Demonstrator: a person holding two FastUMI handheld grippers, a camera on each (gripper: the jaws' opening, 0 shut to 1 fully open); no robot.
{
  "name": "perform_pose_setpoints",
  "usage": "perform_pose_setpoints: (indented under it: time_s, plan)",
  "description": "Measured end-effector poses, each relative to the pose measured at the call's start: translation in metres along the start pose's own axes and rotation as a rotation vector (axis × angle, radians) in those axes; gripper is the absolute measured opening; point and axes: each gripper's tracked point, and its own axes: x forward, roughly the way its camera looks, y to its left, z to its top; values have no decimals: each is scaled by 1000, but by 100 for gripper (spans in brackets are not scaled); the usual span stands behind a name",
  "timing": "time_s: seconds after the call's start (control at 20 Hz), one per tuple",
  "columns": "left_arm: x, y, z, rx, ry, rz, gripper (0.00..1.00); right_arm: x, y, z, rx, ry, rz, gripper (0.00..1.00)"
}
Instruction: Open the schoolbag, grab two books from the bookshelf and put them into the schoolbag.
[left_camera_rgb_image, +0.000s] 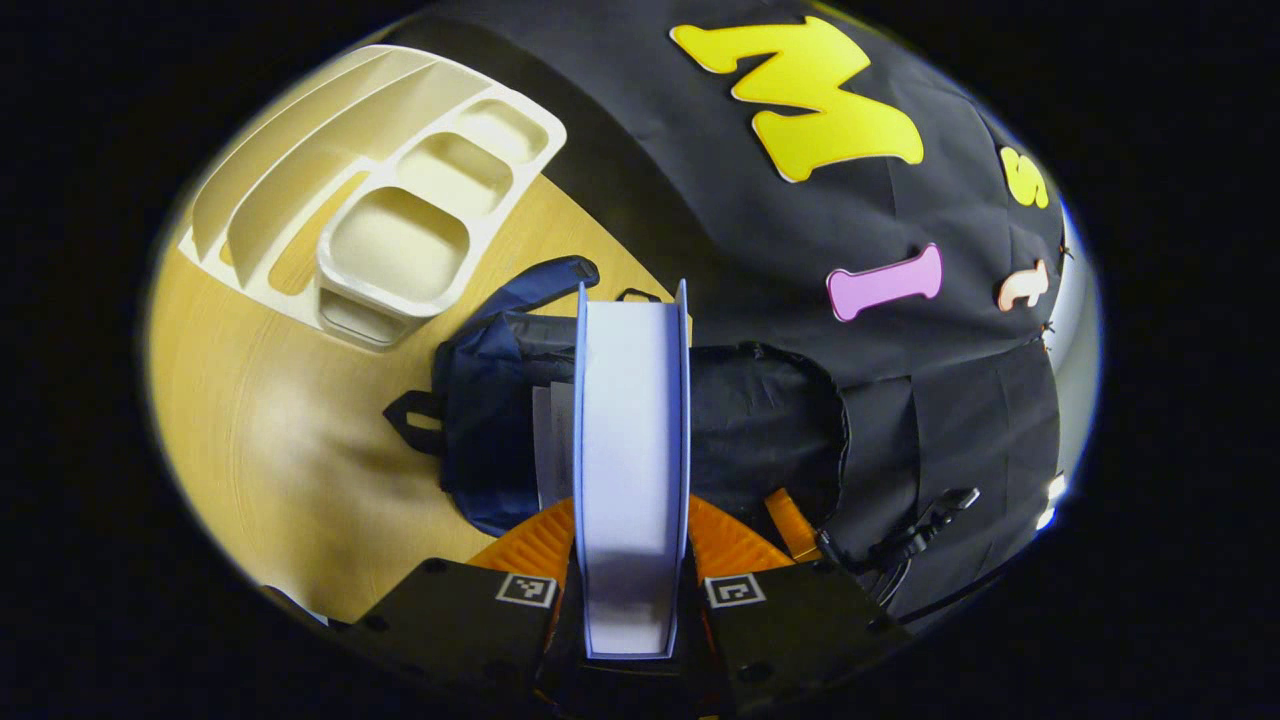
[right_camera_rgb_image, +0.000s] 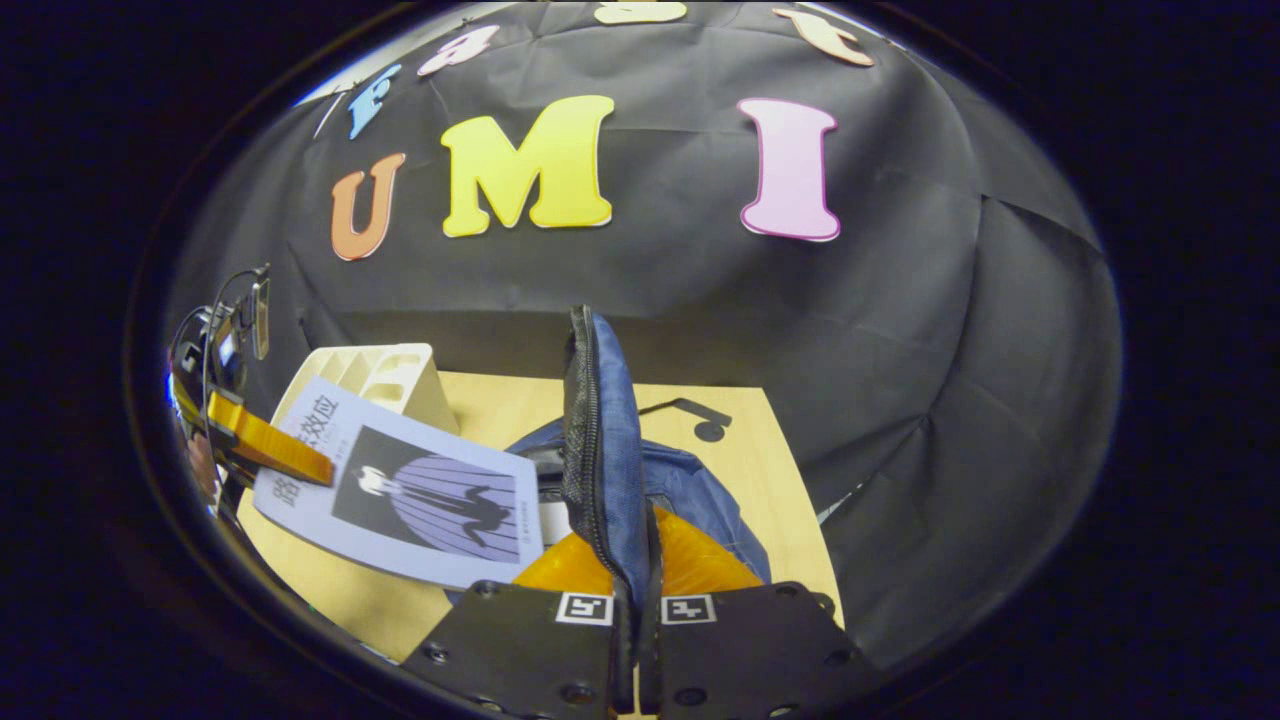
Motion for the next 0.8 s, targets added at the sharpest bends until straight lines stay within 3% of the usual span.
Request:
perform_pose_setpoints:
  time_s: [0.15, 0.2, 0.25, 0.4, 0.45, 0.5, 0.8]
  plan:
    - [39, 1, -5, 33, -3, 6, 40, -1, -2, 0, 11, 2, -1, 0]
    - [52, 3, -7, 33, 1, 5, 33, -1, -4, 1, 15, 2, -4, 3]
    - [64, 5, -10, 28, 7, -3, 40, 0, -5, 2, 20, 0, -6, 3]
    - [94, 5, -17, -24, 19, -63, 40, 0, -11, 4, 23, 1, -14, 2]
    - [102, 4, -16, -40, 21, -80, 46, 0, -11, 4, 29, 1, -13, 3]
    - [111, 1, -19, -50, 22, -96, 40, -1, -11, 5, 36, 1, -11, 3]
    - [152, -3, -23, -116, 28, -165, 40, -1, 10, 17, -20, -23, 17, 3]
